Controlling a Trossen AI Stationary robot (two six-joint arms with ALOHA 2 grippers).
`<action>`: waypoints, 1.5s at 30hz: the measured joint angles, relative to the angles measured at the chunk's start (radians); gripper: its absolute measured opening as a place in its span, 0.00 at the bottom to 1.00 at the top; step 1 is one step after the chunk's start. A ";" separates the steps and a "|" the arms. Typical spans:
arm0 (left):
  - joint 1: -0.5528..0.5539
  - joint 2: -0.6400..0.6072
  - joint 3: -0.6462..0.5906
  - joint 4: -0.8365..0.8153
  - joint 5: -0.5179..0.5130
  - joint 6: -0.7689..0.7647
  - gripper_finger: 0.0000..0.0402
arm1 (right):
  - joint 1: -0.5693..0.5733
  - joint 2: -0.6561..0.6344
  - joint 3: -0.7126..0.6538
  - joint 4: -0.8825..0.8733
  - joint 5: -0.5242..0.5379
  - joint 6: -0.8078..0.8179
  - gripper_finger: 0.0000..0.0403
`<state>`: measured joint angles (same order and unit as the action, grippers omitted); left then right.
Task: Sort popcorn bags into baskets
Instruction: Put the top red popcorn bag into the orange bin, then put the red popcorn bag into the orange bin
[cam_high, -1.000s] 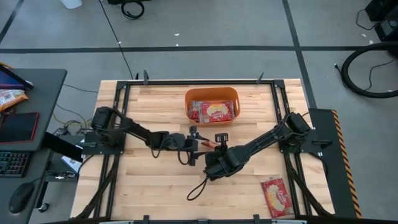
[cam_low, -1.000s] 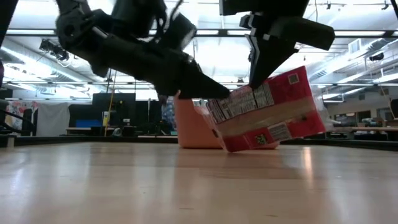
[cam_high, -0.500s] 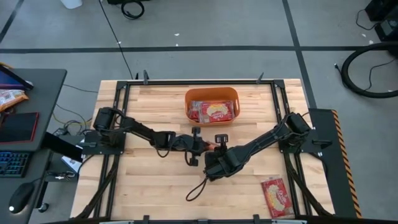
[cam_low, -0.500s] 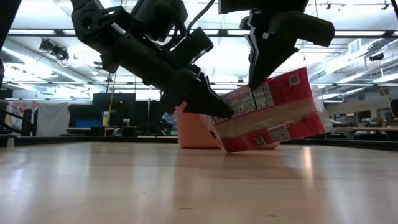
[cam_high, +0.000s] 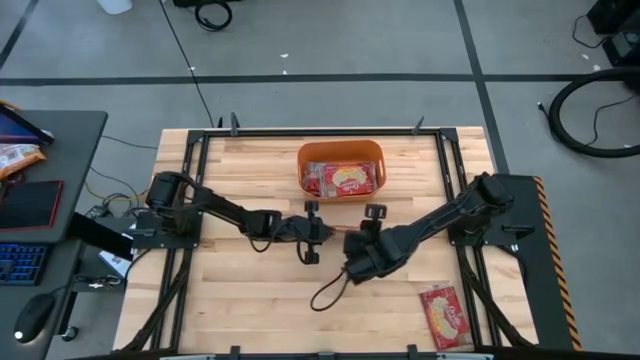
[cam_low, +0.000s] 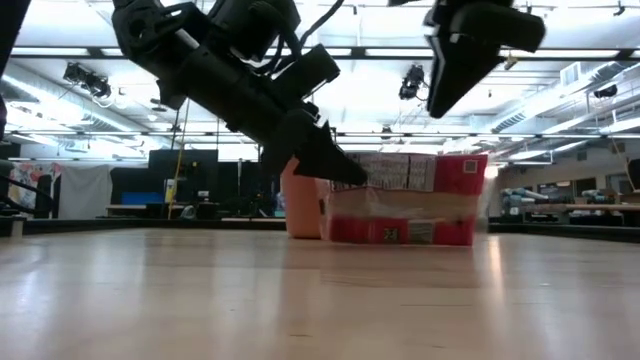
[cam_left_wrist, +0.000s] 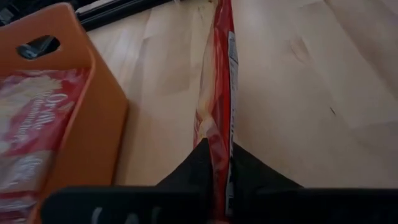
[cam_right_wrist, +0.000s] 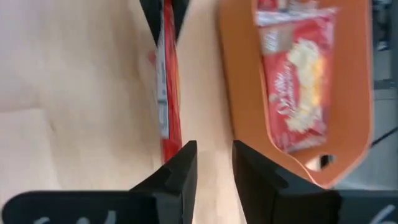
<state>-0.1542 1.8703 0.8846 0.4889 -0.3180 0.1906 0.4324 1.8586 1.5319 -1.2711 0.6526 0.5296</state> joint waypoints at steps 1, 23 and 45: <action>-0.001 -0.008 0.000 -0.004 -0.002 -0.003 0.08 | 0.007 -0.018 -0.027 0.004 0.018 0.018 0.26; 0.147 -0.199 0.092 -0.015 -0.202 0.217 0.07 | 0.150 -0.479 -0.627 0.309 0.201 0.312 0.26; 0.282 -0.145 0.096 -0.017 -0.153 0.416 0.40 | 0.184 -0.472 -0.667 0.419 -0.013 0.308 0.26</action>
<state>0.1275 1.7255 0.9810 0.4715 -0.4714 0.6063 0.6159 1.3863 0.8650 -0.8522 0.6392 0.8379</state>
